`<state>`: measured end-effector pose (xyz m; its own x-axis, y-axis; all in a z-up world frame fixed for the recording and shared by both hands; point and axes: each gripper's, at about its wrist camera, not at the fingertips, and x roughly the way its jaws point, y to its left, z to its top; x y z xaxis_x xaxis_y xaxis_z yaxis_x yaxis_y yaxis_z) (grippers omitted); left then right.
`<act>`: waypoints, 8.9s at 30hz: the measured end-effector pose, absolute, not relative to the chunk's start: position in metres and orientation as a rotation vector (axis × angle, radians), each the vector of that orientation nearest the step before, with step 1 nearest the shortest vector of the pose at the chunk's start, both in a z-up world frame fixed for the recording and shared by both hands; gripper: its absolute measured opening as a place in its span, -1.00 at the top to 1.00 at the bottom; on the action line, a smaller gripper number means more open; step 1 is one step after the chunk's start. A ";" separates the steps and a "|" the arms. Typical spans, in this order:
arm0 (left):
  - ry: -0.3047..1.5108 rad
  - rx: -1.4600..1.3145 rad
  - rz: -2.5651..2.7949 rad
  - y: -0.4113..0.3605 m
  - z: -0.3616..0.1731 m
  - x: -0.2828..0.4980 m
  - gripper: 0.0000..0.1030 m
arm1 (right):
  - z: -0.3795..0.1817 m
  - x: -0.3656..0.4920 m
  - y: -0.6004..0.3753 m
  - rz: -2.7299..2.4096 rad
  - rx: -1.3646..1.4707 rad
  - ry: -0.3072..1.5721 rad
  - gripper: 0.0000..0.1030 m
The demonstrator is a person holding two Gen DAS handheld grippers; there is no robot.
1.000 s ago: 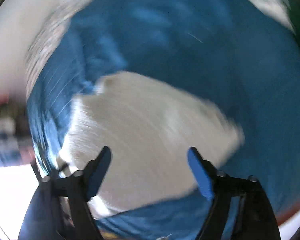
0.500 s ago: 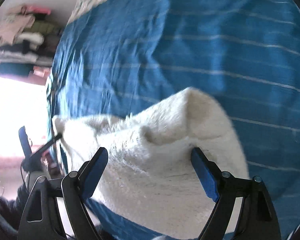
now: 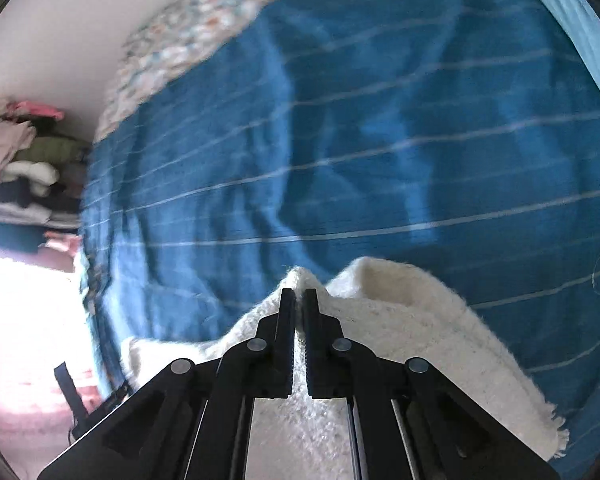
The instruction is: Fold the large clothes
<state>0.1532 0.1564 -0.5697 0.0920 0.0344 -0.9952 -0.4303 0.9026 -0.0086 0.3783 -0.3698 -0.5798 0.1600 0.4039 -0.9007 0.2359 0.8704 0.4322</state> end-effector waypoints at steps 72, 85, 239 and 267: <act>1.260 -0.251 -0.006 0.007 -0.477 0.171 -0.83 | -0.536 0.184 -0.477 -0.099 0.855 1.416 -0.62; 1.398 -0.153 -0.007 -0.053 -0.566 0.193 -1.00 | -0.671 0.183 -0.495 0.114 1.367 1.058 -0.65; 0.843 -1.056 -0.033 0.234 -0.442 0.298 0.57 | -0.525 0.511 -0.158 0.776 1.138 1.192 0.04; 1.072 -0.721 -0.065 0.137 -0.558 0.536 0.44 | -0.615 0.834 -0.215 0.479 0.737 1.326 -0.69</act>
